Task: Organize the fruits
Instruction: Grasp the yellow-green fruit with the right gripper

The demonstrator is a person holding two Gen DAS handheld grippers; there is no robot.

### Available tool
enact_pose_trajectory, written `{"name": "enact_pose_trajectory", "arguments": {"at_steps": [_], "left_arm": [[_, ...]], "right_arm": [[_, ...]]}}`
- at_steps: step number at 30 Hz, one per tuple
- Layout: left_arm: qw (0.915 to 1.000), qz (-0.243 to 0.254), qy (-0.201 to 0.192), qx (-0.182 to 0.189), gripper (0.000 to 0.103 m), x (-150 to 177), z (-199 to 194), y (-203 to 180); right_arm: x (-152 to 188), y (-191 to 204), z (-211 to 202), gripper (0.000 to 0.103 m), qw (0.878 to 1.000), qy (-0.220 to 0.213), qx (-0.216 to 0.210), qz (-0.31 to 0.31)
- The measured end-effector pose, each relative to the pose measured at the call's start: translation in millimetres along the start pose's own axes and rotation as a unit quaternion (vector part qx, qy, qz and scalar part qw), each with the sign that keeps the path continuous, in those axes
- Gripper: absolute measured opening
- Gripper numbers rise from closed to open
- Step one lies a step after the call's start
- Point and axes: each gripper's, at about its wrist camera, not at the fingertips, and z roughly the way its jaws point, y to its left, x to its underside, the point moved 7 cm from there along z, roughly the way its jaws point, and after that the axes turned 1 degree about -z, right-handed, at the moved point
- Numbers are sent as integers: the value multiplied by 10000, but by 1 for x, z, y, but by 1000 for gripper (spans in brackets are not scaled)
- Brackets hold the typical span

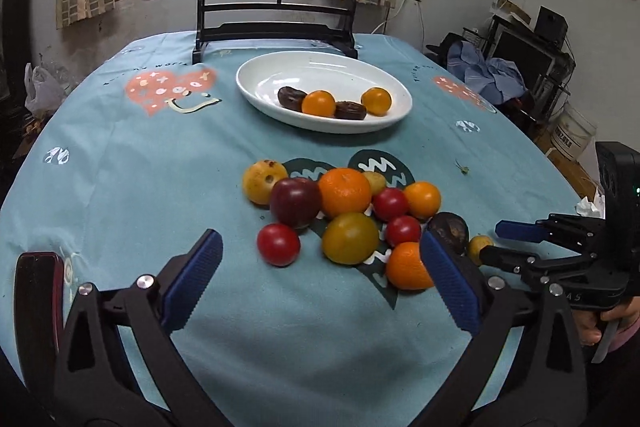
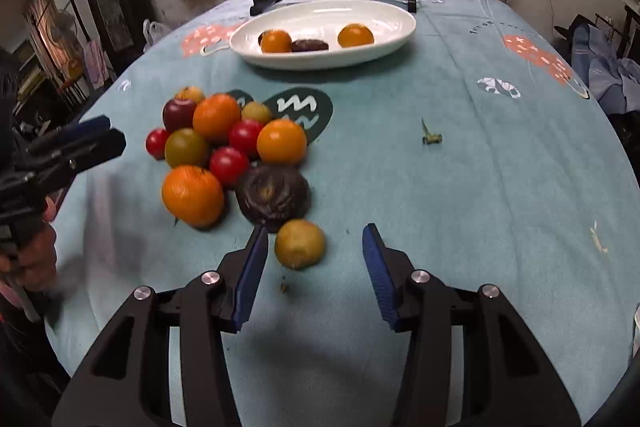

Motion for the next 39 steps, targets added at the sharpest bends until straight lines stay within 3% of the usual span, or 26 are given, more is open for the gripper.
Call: {"name": "enact_pose_trajectory", "arguments": {"at_steps": [5,14,17,20,22,26,29,35,39], "left_arm": [[10000,13,16,-93,101,1,2,2],[9999,-40,74,-140,101,1,4,6],[9999,-43,92,-57,101,2,4,4],[9985,92,238,486,99,7,4,-12],[9955,381,328,806,95,12,3,-30],[9903,966,521,849,75,24,11,-58],[9886,1026,698,855,69,27,21,-68],[9888,977,883,704,68,25,38,-75],[9877,971,1026,672,56,28,46,-74]], "right_arm": [[-1,4,3,47,9993,-23,237,-302],[0,12,8,28,9984,41,214,-522],[-6,0,0,28,9994,-229,-246,-42],[-13,-16,-8,28,9960,-529,-537,475],[-14,-21,-10,28,9935,-593,-705,664],[-15,-23,-9,28,9918,-563,-823,794],[-16,-24,-10,28,9907,-602,-882,843],[-16,-23,-13,28,9900,-680,-940,798],[-15,-25,-14,28,9894,-703,-958,833]]}}
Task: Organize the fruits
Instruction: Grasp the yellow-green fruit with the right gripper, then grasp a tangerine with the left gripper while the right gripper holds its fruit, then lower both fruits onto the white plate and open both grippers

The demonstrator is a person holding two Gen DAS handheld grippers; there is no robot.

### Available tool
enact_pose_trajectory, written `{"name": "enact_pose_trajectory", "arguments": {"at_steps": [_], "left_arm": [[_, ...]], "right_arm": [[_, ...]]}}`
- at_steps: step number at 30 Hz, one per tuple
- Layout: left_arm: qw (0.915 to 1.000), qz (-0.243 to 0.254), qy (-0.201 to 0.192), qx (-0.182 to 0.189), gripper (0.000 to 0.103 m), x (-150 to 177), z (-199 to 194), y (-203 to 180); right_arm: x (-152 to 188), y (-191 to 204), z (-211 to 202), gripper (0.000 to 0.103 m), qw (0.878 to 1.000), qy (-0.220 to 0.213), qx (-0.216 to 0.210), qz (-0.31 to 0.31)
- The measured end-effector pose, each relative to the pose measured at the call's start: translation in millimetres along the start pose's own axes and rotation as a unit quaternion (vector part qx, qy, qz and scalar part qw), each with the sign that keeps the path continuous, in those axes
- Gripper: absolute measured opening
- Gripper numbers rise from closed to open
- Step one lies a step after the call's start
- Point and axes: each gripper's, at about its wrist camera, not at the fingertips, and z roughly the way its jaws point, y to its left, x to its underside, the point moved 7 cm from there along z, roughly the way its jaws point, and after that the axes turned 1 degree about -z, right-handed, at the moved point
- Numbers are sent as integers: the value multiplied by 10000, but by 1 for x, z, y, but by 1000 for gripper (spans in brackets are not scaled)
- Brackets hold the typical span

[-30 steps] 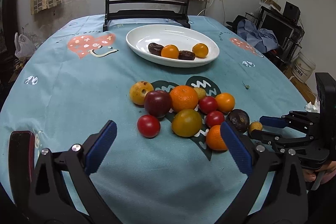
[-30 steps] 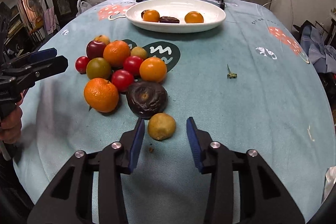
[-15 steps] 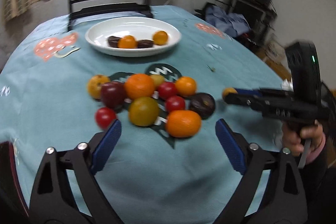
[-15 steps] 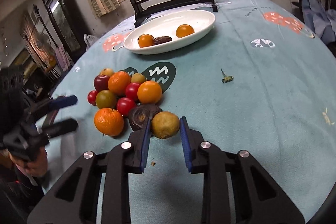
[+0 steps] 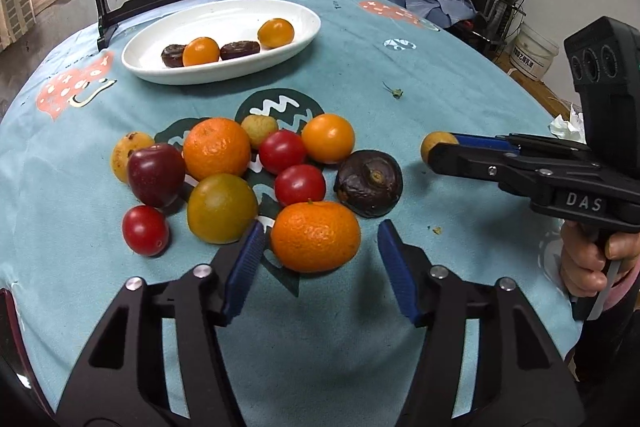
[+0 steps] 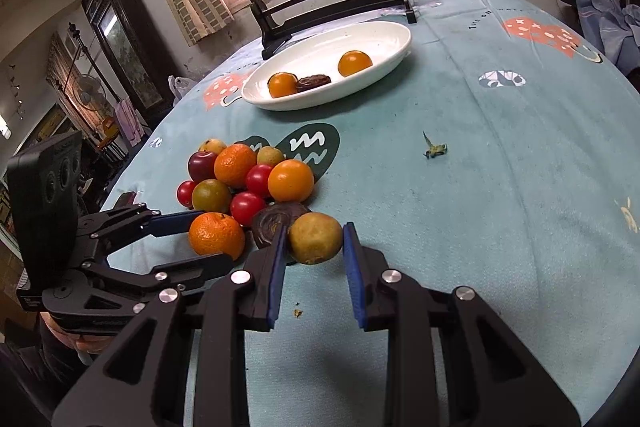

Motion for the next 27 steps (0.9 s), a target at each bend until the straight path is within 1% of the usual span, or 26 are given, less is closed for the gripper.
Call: {"name": "enact_pose_trajectory", "arguments": {"at_steps": [2,5,10,13,16,18,20,22,25,27], "left_arm": [[10000,-4,90,-16,50,2,5,1],[9999,-6,122,-81,46,3,7,3],[9999,-57,117,-23,45,3,6,5],[9999,-98,-20,39,45,0,-5,6],[9992,-197,-264,207,45,-13,-24,12],[9984,-236,-475,213,45,-31,-37,21],[9973,-242,-691,0,45,-51,-43,31],[9961,-309,-806,-171,45,-73,-43,43],[9946,-494,-808,-414,45,-110,-27,67],[9927,-667,-760,-652,45,-132,-10,87]], "right_arm": [[0,0,0,28,10000,-10,-7,1],[0,1,-1,28,10000,-21,-12,-16],[1,1,-1,28,10000,-11,3,-3],[-1,5,-1,28,9998,-22,119,-154],[-13,17,-1,28,9978,-114,333,-566],[-30,25,1,28,9971,-220,258,-679],[-53,31,4,28,9960,-454,190,-743],[-84,33,13,28,9938,-773,293,-747],[-123,28,35,28,9925,-977,410,-608],[-146,23,57,28,9924,-955,546,-556]]}}
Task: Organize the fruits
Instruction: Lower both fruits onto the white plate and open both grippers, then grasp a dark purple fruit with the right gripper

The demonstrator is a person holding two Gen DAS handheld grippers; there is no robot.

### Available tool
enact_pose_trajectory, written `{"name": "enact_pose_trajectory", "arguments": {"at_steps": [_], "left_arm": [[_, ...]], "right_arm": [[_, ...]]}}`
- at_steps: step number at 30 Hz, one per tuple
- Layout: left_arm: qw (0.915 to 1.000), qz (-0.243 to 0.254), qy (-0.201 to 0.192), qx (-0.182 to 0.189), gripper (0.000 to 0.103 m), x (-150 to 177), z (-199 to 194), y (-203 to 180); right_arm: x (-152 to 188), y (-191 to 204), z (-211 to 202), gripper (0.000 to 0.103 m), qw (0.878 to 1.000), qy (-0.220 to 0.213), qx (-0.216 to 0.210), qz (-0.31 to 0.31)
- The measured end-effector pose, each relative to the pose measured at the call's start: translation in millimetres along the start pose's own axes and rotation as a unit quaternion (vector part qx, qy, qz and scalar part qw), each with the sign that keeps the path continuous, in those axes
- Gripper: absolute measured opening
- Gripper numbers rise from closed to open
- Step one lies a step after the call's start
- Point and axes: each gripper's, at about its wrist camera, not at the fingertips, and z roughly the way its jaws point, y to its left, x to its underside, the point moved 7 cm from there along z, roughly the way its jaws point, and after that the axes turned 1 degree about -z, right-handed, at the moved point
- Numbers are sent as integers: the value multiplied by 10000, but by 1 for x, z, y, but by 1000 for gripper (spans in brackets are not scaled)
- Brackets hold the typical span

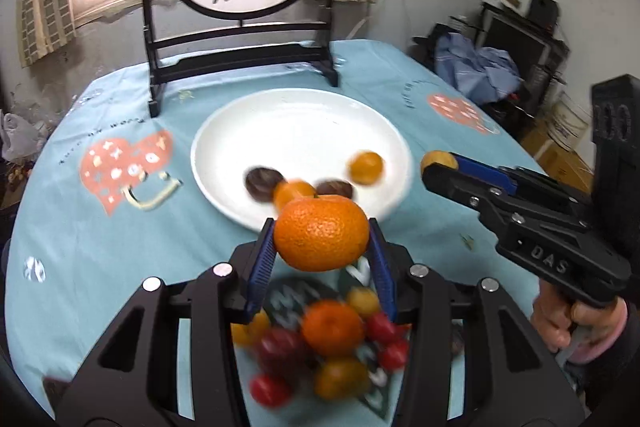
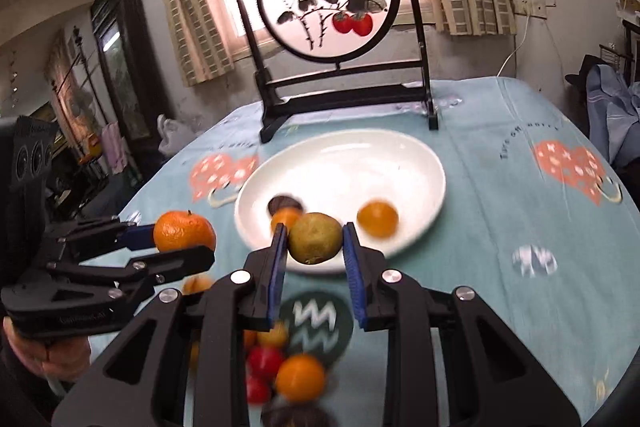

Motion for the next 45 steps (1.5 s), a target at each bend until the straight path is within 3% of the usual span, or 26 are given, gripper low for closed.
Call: {"name": "enact_pose_trajectory", "arguments": {"at_steps": [7,13,14,17,20,23,27,33,45], "left_arm": [[9983,-311,274,-409,45,-38,62,35],[9963,-430,443,-592,45,-42,87,54],[9960,-450,469,-618,46,-41,88,56],[9955,-449,320,-773,77,-40,74,57],[9957,-376,3,-847,87,-42,37,53],[9952,-377,-277,-855,94,-32,-5,52],[9932,-480,-658,-826,100,8,-49,54],[9949,-723,-219,-663,100,73,-49,58],[9934,-897,-75,-709,100,108,-52,65]], "right_arm": [[-22,-12,66,28,9988,444,205,46],[-20,-17,91,29,9975,683,185,67],[-19,-17,92,34,9970,751,182,83],[-17,-17,80,43,9968,765,141,171],[-12,-13,52,44,9978,651,33,120],[1,-6,22,46,9988,481,-94,47],[29,4,-10,48,9984,474,-208,-224],[78,15,-39,48,9943,883,-428,-426],[128,27,-41,51,9821,1568,-344,-981]]}}
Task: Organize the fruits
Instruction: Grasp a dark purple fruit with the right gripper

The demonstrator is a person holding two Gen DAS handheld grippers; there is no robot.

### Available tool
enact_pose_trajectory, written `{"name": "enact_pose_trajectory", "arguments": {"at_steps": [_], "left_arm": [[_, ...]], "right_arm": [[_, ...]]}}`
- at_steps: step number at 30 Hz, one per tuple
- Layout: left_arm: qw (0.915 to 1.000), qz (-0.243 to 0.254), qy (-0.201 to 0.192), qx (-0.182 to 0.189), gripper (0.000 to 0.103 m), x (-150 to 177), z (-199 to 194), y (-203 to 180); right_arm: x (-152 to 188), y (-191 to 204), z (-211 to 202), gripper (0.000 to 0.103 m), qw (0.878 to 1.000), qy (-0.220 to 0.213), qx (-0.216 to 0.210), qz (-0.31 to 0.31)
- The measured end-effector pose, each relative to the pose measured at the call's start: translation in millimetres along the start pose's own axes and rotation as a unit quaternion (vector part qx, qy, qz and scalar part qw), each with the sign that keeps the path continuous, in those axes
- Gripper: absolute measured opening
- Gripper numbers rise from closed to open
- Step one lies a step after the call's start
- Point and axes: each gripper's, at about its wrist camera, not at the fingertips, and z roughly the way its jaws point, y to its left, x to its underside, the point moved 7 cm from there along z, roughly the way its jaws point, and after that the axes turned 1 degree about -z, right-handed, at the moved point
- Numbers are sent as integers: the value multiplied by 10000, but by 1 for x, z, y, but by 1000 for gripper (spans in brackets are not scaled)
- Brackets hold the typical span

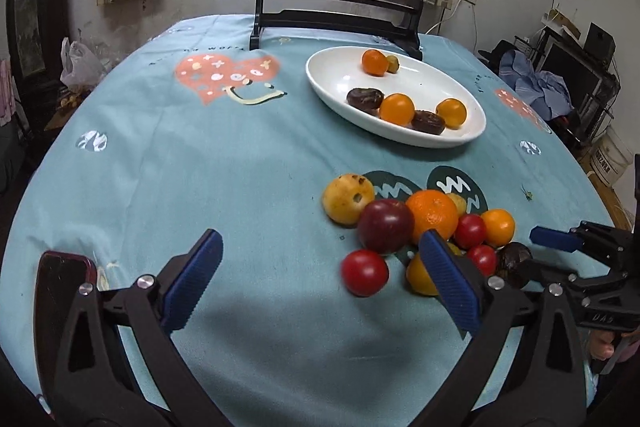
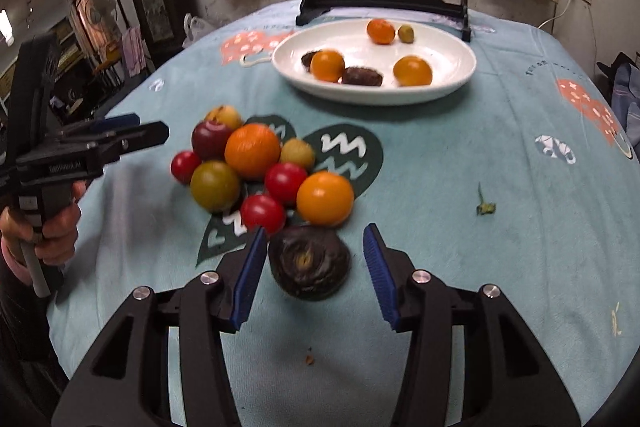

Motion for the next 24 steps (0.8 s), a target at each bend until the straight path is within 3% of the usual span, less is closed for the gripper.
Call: {"name": "enact_pose_trajectory", "arguments": {"at_steps": [12,19,24], "left_arm": [[9999,1,-133,-74,100,-2,-4,1],[9998,94,-157,-75,100,0,-6,-2],[9972,599,-209,385,99,7,-14,-28]], "right_arm": [[10,6,15,51,9989,300,226,-274],[11,-1,15,47,9995,298,57,-44],[2,-17,0,47,9984,-52,-225,512]]}}
